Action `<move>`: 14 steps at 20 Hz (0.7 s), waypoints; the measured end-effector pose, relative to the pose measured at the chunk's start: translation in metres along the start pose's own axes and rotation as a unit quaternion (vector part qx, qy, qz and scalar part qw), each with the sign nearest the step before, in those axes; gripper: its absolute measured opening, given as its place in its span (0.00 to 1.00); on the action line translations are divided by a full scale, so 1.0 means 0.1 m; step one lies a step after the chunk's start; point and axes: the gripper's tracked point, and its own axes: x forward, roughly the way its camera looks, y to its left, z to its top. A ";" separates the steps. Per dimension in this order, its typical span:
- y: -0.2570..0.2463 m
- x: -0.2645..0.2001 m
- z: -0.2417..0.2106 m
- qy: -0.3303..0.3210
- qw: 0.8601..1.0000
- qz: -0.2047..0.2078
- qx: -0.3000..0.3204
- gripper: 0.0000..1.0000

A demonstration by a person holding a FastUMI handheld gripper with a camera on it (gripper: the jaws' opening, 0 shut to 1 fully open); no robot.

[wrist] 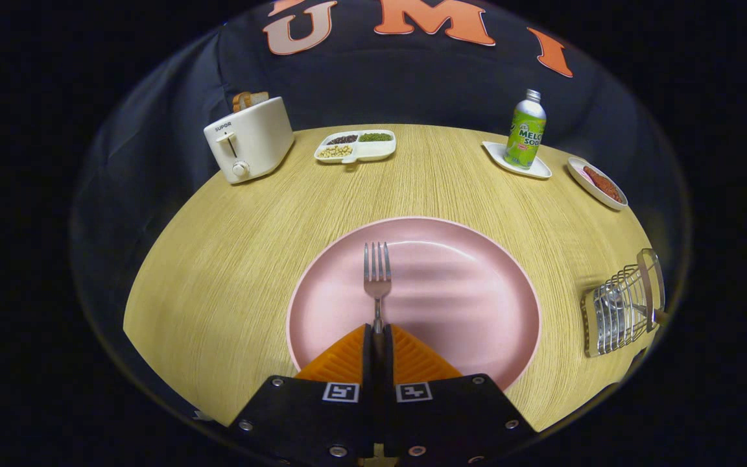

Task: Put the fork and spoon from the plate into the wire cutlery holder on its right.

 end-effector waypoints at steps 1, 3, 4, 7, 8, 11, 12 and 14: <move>-0.01 -0.02 0.02 0.000 1.000 0.001 0.002 0.06; -0.03 -0.08 0.06 0.000 1.000 0.008 0.008 0.06; -0.05 -0.12 0.09 -0.004 1.000 0.010 0.011 0.06; -0.12 -0.20 0.16 -0.010 1.000 0.010 0.011 0.06; -0.16 -0.24 0.17 -0.010 1.000 0.010 0.009 0.06; -0.24 -0.35 0.23 -0.013 1.000 0.013 0.011 0.06; -0.27 -0.42 0.27 -0.012 1.000 0.015 0.012 0.06; -0.35 -0.49 0.31 -0.012 1.000 0.014 0.017 0.06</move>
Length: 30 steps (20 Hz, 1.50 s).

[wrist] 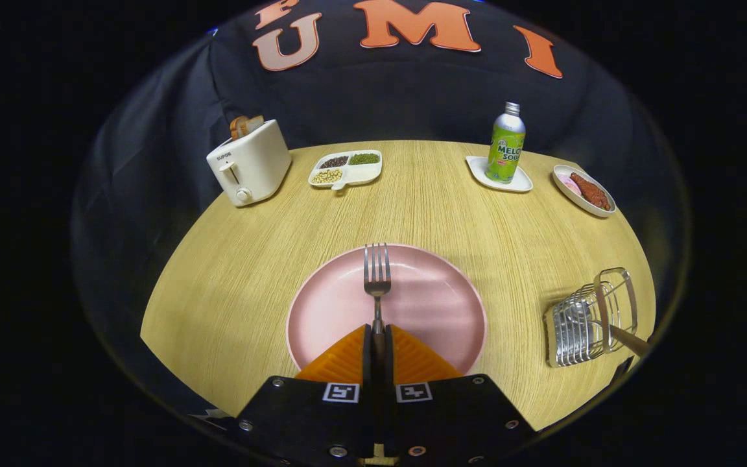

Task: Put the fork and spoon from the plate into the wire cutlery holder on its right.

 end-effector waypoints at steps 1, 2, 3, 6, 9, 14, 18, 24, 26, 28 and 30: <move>-0.04 -0.03 0.03 0.000 1.000 0.000 0.001 0.06; -0.10 -0.08 0.05 0.000 1.000 -0.003 0.001 0.06; -0.18 -0.10 0.09 -0.002 1.000 -0.010 -0.002 0.06; -0.42 -0.20 0.13 0.005 1.000 -0.022 -0.001 0.06; -0.69 -0.33 0.16 0.016 0.999 -0.035 -0.001 0.06; -1.10 -0.53 0.19 0.030 0.998 -0.054 0.014 0.06; -1.41 -0.66 0.17 0.044 0.996 -0.073 0.017 0.06; -1.74 -0.84 0.06 0.078 0.993 -0.085 0.027 0.06; -1.85 -0.92 0.00 0.095 0.991 -0.090 0.027 0.06; -1.92 -0.96 -0.05 0.112 0.989 -0.090 0.032 0.06; -1.98 -1.00 -0.09 0.124 0.988 -0.088 0.036 0.06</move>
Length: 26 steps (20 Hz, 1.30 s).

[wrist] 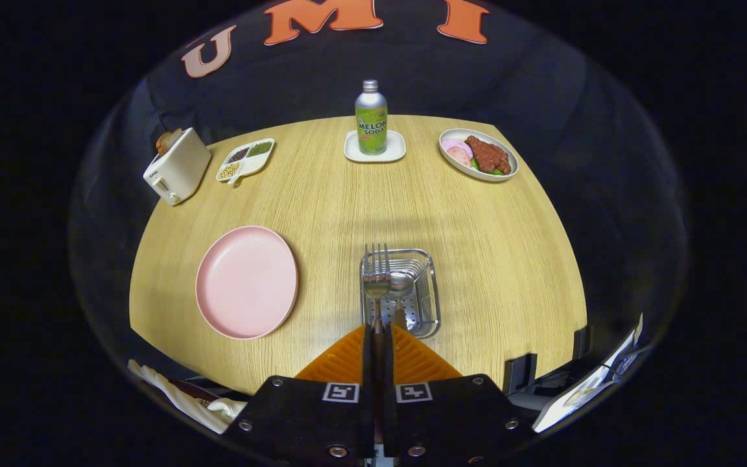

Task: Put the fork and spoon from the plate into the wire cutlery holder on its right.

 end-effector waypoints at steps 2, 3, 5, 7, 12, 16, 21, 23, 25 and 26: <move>-0.08 -0.04 0.00 0.011 1.000 -0.008 -0.009 0.06; -0.13 -0.06 0.01 0.014 1.000 -0.013 -0.019 0.06; -0.17 -0.12 0.02 0.027 0.999 -0.016 -0.034 0.06; -0.20 -0.16 0.03 0.039 0.998 -0.016 -0.051 0.06; -0.21 -0.18 0.04 0.082 0.993 -0.005 -0.082 0.06; -0.27 -0.10 0.01 0.124 0.986 -0.009 -0.113 0.06; -0.27 0.08 0.00 0.175 0.976 -0.008 -0.129 0.06; -0.26 0.13 0.03 0.189 0.972 -0.010 -0.137 0.06; -0.23 0.22 0.03 0.200 0.970 -0.006 -0.136 0.06; -0.21 0.26 0.03 0.205 0.970 -0.005 -0.133 0.06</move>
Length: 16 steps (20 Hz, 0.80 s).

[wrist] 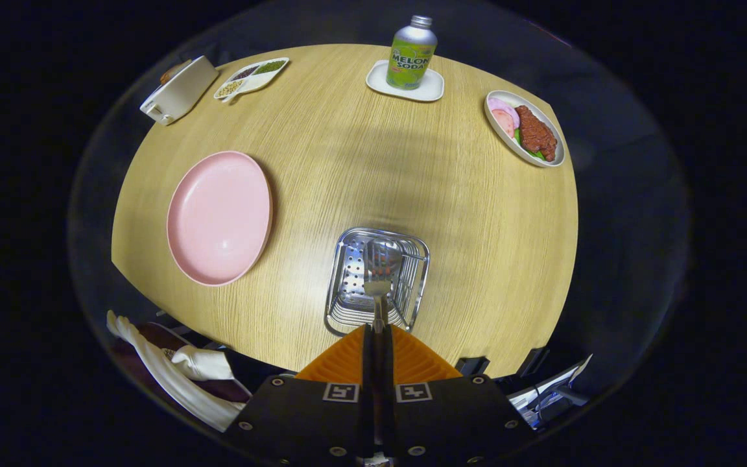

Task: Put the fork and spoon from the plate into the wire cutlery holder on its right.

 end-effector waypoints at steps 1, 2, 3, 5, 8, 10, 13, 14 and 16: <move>0.01 0.04 0.02 0.004 1.000 0.000 0.008 0.06; 0.00 0.07 0.04 0.005 1.000 0.000 0.012 0.06; 0.00 0.08 0.05 0.003 1.000 0.000 0.018 0.06; 0.01 0.10 0.07 -0.007 1.000 -0.001 0.028 0.09; 0.02 -0.04 0.19 -0.047 0.998 0.013 0.047 0.26; 0.02 -0.15 0.25 -0.078 0.995 0.016 0.068 0.49; 0.08 -0.35 0.49 -0.140 0.985 0.016 0.095 0.98; 0.16 -0.45 0.54 -0.161 0.982 0.024 0.101 1.00; 0.27 -0.62 0.70 -0.201 0.974 0.032 0.101 1.00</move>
